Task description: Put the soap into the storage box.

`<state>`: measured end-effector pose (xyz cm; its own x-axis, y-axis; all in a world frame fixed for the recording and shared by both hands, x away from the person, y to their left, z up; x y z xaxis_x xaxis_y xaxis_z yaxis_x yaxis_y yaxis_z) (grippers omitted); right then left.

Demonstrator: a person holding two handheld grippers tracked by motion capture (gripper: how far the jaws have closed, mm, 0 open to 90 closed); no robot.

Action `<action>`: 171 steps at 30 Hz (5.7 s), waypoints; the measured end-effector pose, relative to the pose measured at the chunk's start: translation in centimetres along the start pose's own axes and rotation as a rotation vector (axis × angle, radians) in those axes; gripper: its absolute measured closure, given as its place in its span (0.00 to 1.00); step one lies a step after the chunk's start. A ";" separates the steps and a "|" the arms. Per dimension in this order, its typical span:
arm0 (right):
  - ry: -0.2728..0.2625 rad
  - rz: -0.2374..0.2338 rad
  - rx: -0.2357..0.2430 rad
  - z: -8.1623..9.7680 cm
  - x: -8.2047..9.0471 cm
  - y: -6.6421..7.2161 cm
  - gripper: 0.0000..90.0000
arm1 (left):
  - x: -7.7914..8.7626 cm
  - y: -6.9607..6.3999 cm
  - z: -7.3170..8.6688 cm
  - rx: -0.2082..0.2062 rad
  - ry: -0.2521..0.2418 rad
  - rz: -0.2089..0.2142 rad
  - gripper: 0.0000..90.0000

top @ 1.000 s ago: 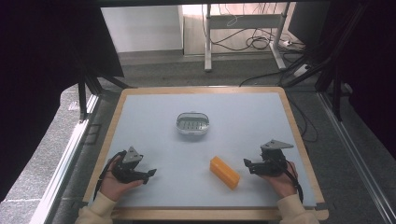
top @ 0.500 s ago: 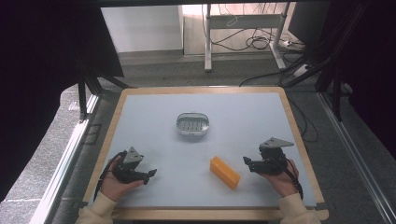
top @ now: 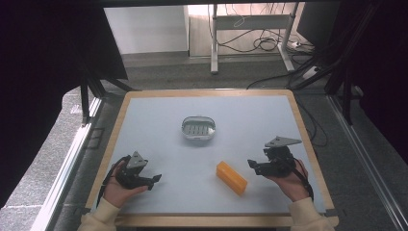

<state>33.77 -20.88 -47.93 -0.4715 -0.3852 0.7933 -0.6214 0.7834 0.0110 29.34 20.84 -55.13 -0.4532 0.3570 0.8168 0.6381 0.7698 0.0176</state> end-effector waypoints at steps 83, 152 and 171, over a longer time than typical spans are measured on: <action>0.363 -0.041 0.220 -2.7 -4.0 8.4 0.41 | -0.1 -0.3 0.0 -0.012 -0.002 0.008 0.25; 0.362 -0.093 0.296 -5.5 -2.2 7.0 0.69 | 0.0 -0.2 0.0 -0.014 -0.001 0.008 0.25; 0.351 -0.095 0.343 -7.4 -2.2 6.5 0.69 | 0.0 -0.1 0.0 -0.008 -0.003 0.008 0.25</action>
<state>35.41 -11.35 -45.04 -0.2008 -0.2132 0.9562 -0.8492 0.5245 -0.0614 29.25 20.74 -55.15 -0.4495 0.3649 0.8153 0.6469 0.7624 0.0155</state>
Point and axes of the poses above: each handheld gripper's, and its own axes: x roughly backward along the jaws, z roughly out of its underside, y roughly to its left, the point moved 4 cm from there along -x, roughly forward along the jaws, and after that the axes turned 8 degrees about y, right-handed, at the moved point
